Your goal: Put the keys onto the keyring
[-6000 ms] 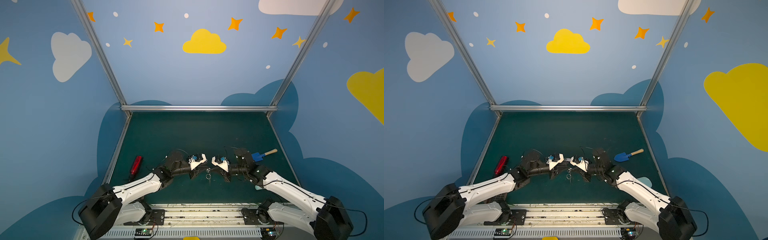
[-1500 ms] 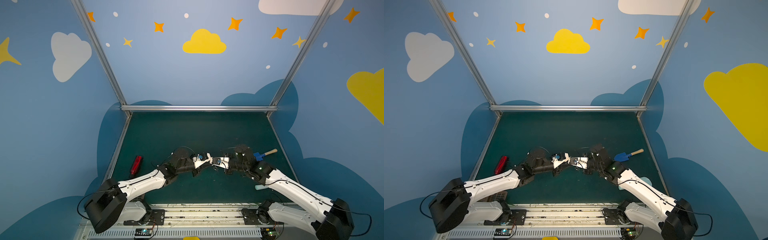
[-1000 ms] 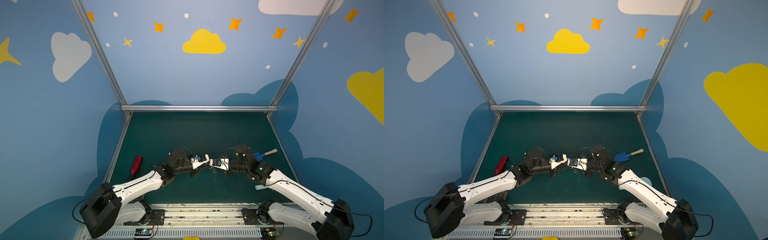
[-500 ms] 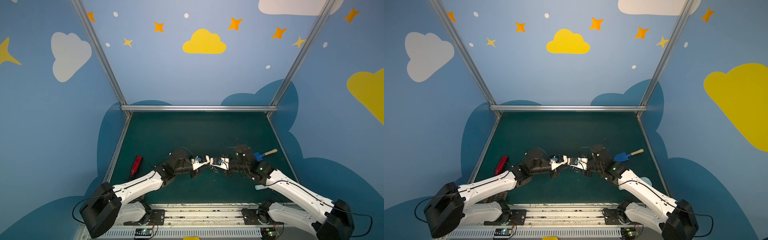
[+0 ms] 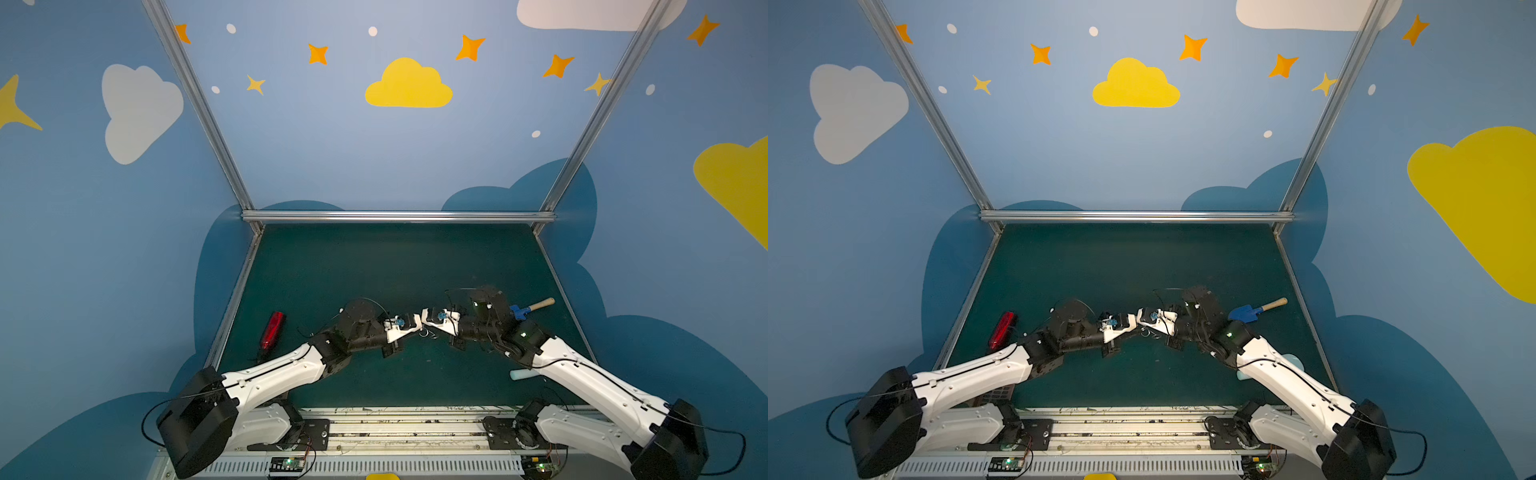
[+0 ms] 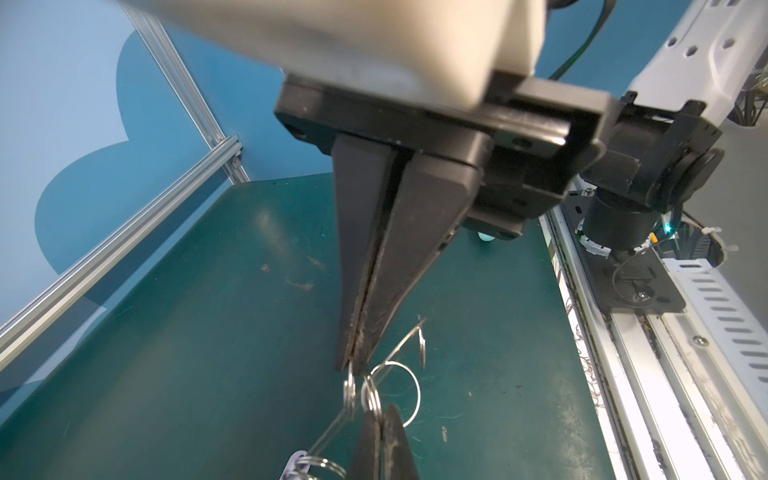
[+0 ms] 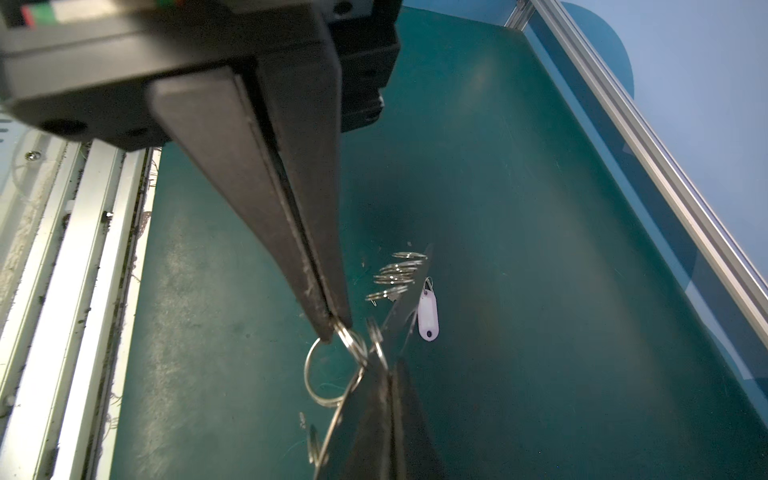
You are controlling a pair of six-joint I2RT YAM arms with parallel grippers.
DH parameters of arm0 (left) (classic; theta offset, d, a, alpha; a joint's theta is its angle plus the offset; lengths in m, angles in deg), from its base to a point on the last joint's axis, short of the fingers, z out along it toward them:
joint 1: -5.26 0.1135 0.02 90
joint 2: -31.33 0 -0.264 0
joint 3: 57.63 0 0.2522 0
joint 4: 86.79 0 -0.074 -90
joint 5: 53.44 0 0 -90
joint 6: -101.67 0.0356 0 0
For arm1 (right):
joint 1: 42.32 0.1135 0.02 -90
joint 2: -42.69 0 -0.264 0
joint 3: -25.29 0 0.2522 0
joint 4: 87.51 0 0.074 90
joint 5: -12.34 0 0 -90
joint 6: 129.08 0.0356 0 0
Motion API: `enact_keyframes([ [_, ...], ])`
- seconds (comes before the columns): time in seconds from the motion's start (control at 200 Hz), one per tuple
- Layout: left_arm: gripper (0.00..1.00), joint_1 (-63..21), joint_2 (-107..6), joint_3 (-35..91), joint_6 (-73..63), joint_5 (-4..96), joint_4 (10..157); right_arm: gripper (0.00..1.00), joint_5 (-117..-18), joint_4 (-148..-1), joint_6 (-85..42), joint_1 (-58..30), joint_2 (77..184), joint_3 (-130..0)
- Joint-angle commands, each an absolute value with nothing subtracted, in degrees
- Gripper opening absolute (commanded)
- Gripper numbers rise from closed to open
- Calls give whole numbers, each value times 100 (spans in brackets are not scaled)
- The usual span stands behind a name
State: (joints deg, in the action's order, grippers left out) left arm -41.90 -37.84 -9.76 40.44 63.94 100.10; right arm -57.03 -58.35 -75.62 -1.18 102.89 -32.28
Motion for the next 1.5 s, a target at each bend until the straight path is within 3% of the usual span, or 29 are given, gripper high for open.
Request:
enact_keyframes([
  [0.0, 4, -4296, -3736, -963, 4187, 6527, 9983, 0, -5831, -5886, -7354, -224, 10242, -3389],
  [0.696, 4, -4354, -4001, -1039, 4140, 6136, 10055, 0, -5766, -7294, -7728, -233, 9307, -2404],
  [0.871, 4, -4342, -4107, -1029, 4085, 6024, 10103, 0, -5447, -7591, -8454, -216, 9079, -2171],
  [1.492, 4, -4299, -4188, -1064, 3718, 5720, 10370, 0, -6578, -8051, -9510, 513, 8792, -1712],
])
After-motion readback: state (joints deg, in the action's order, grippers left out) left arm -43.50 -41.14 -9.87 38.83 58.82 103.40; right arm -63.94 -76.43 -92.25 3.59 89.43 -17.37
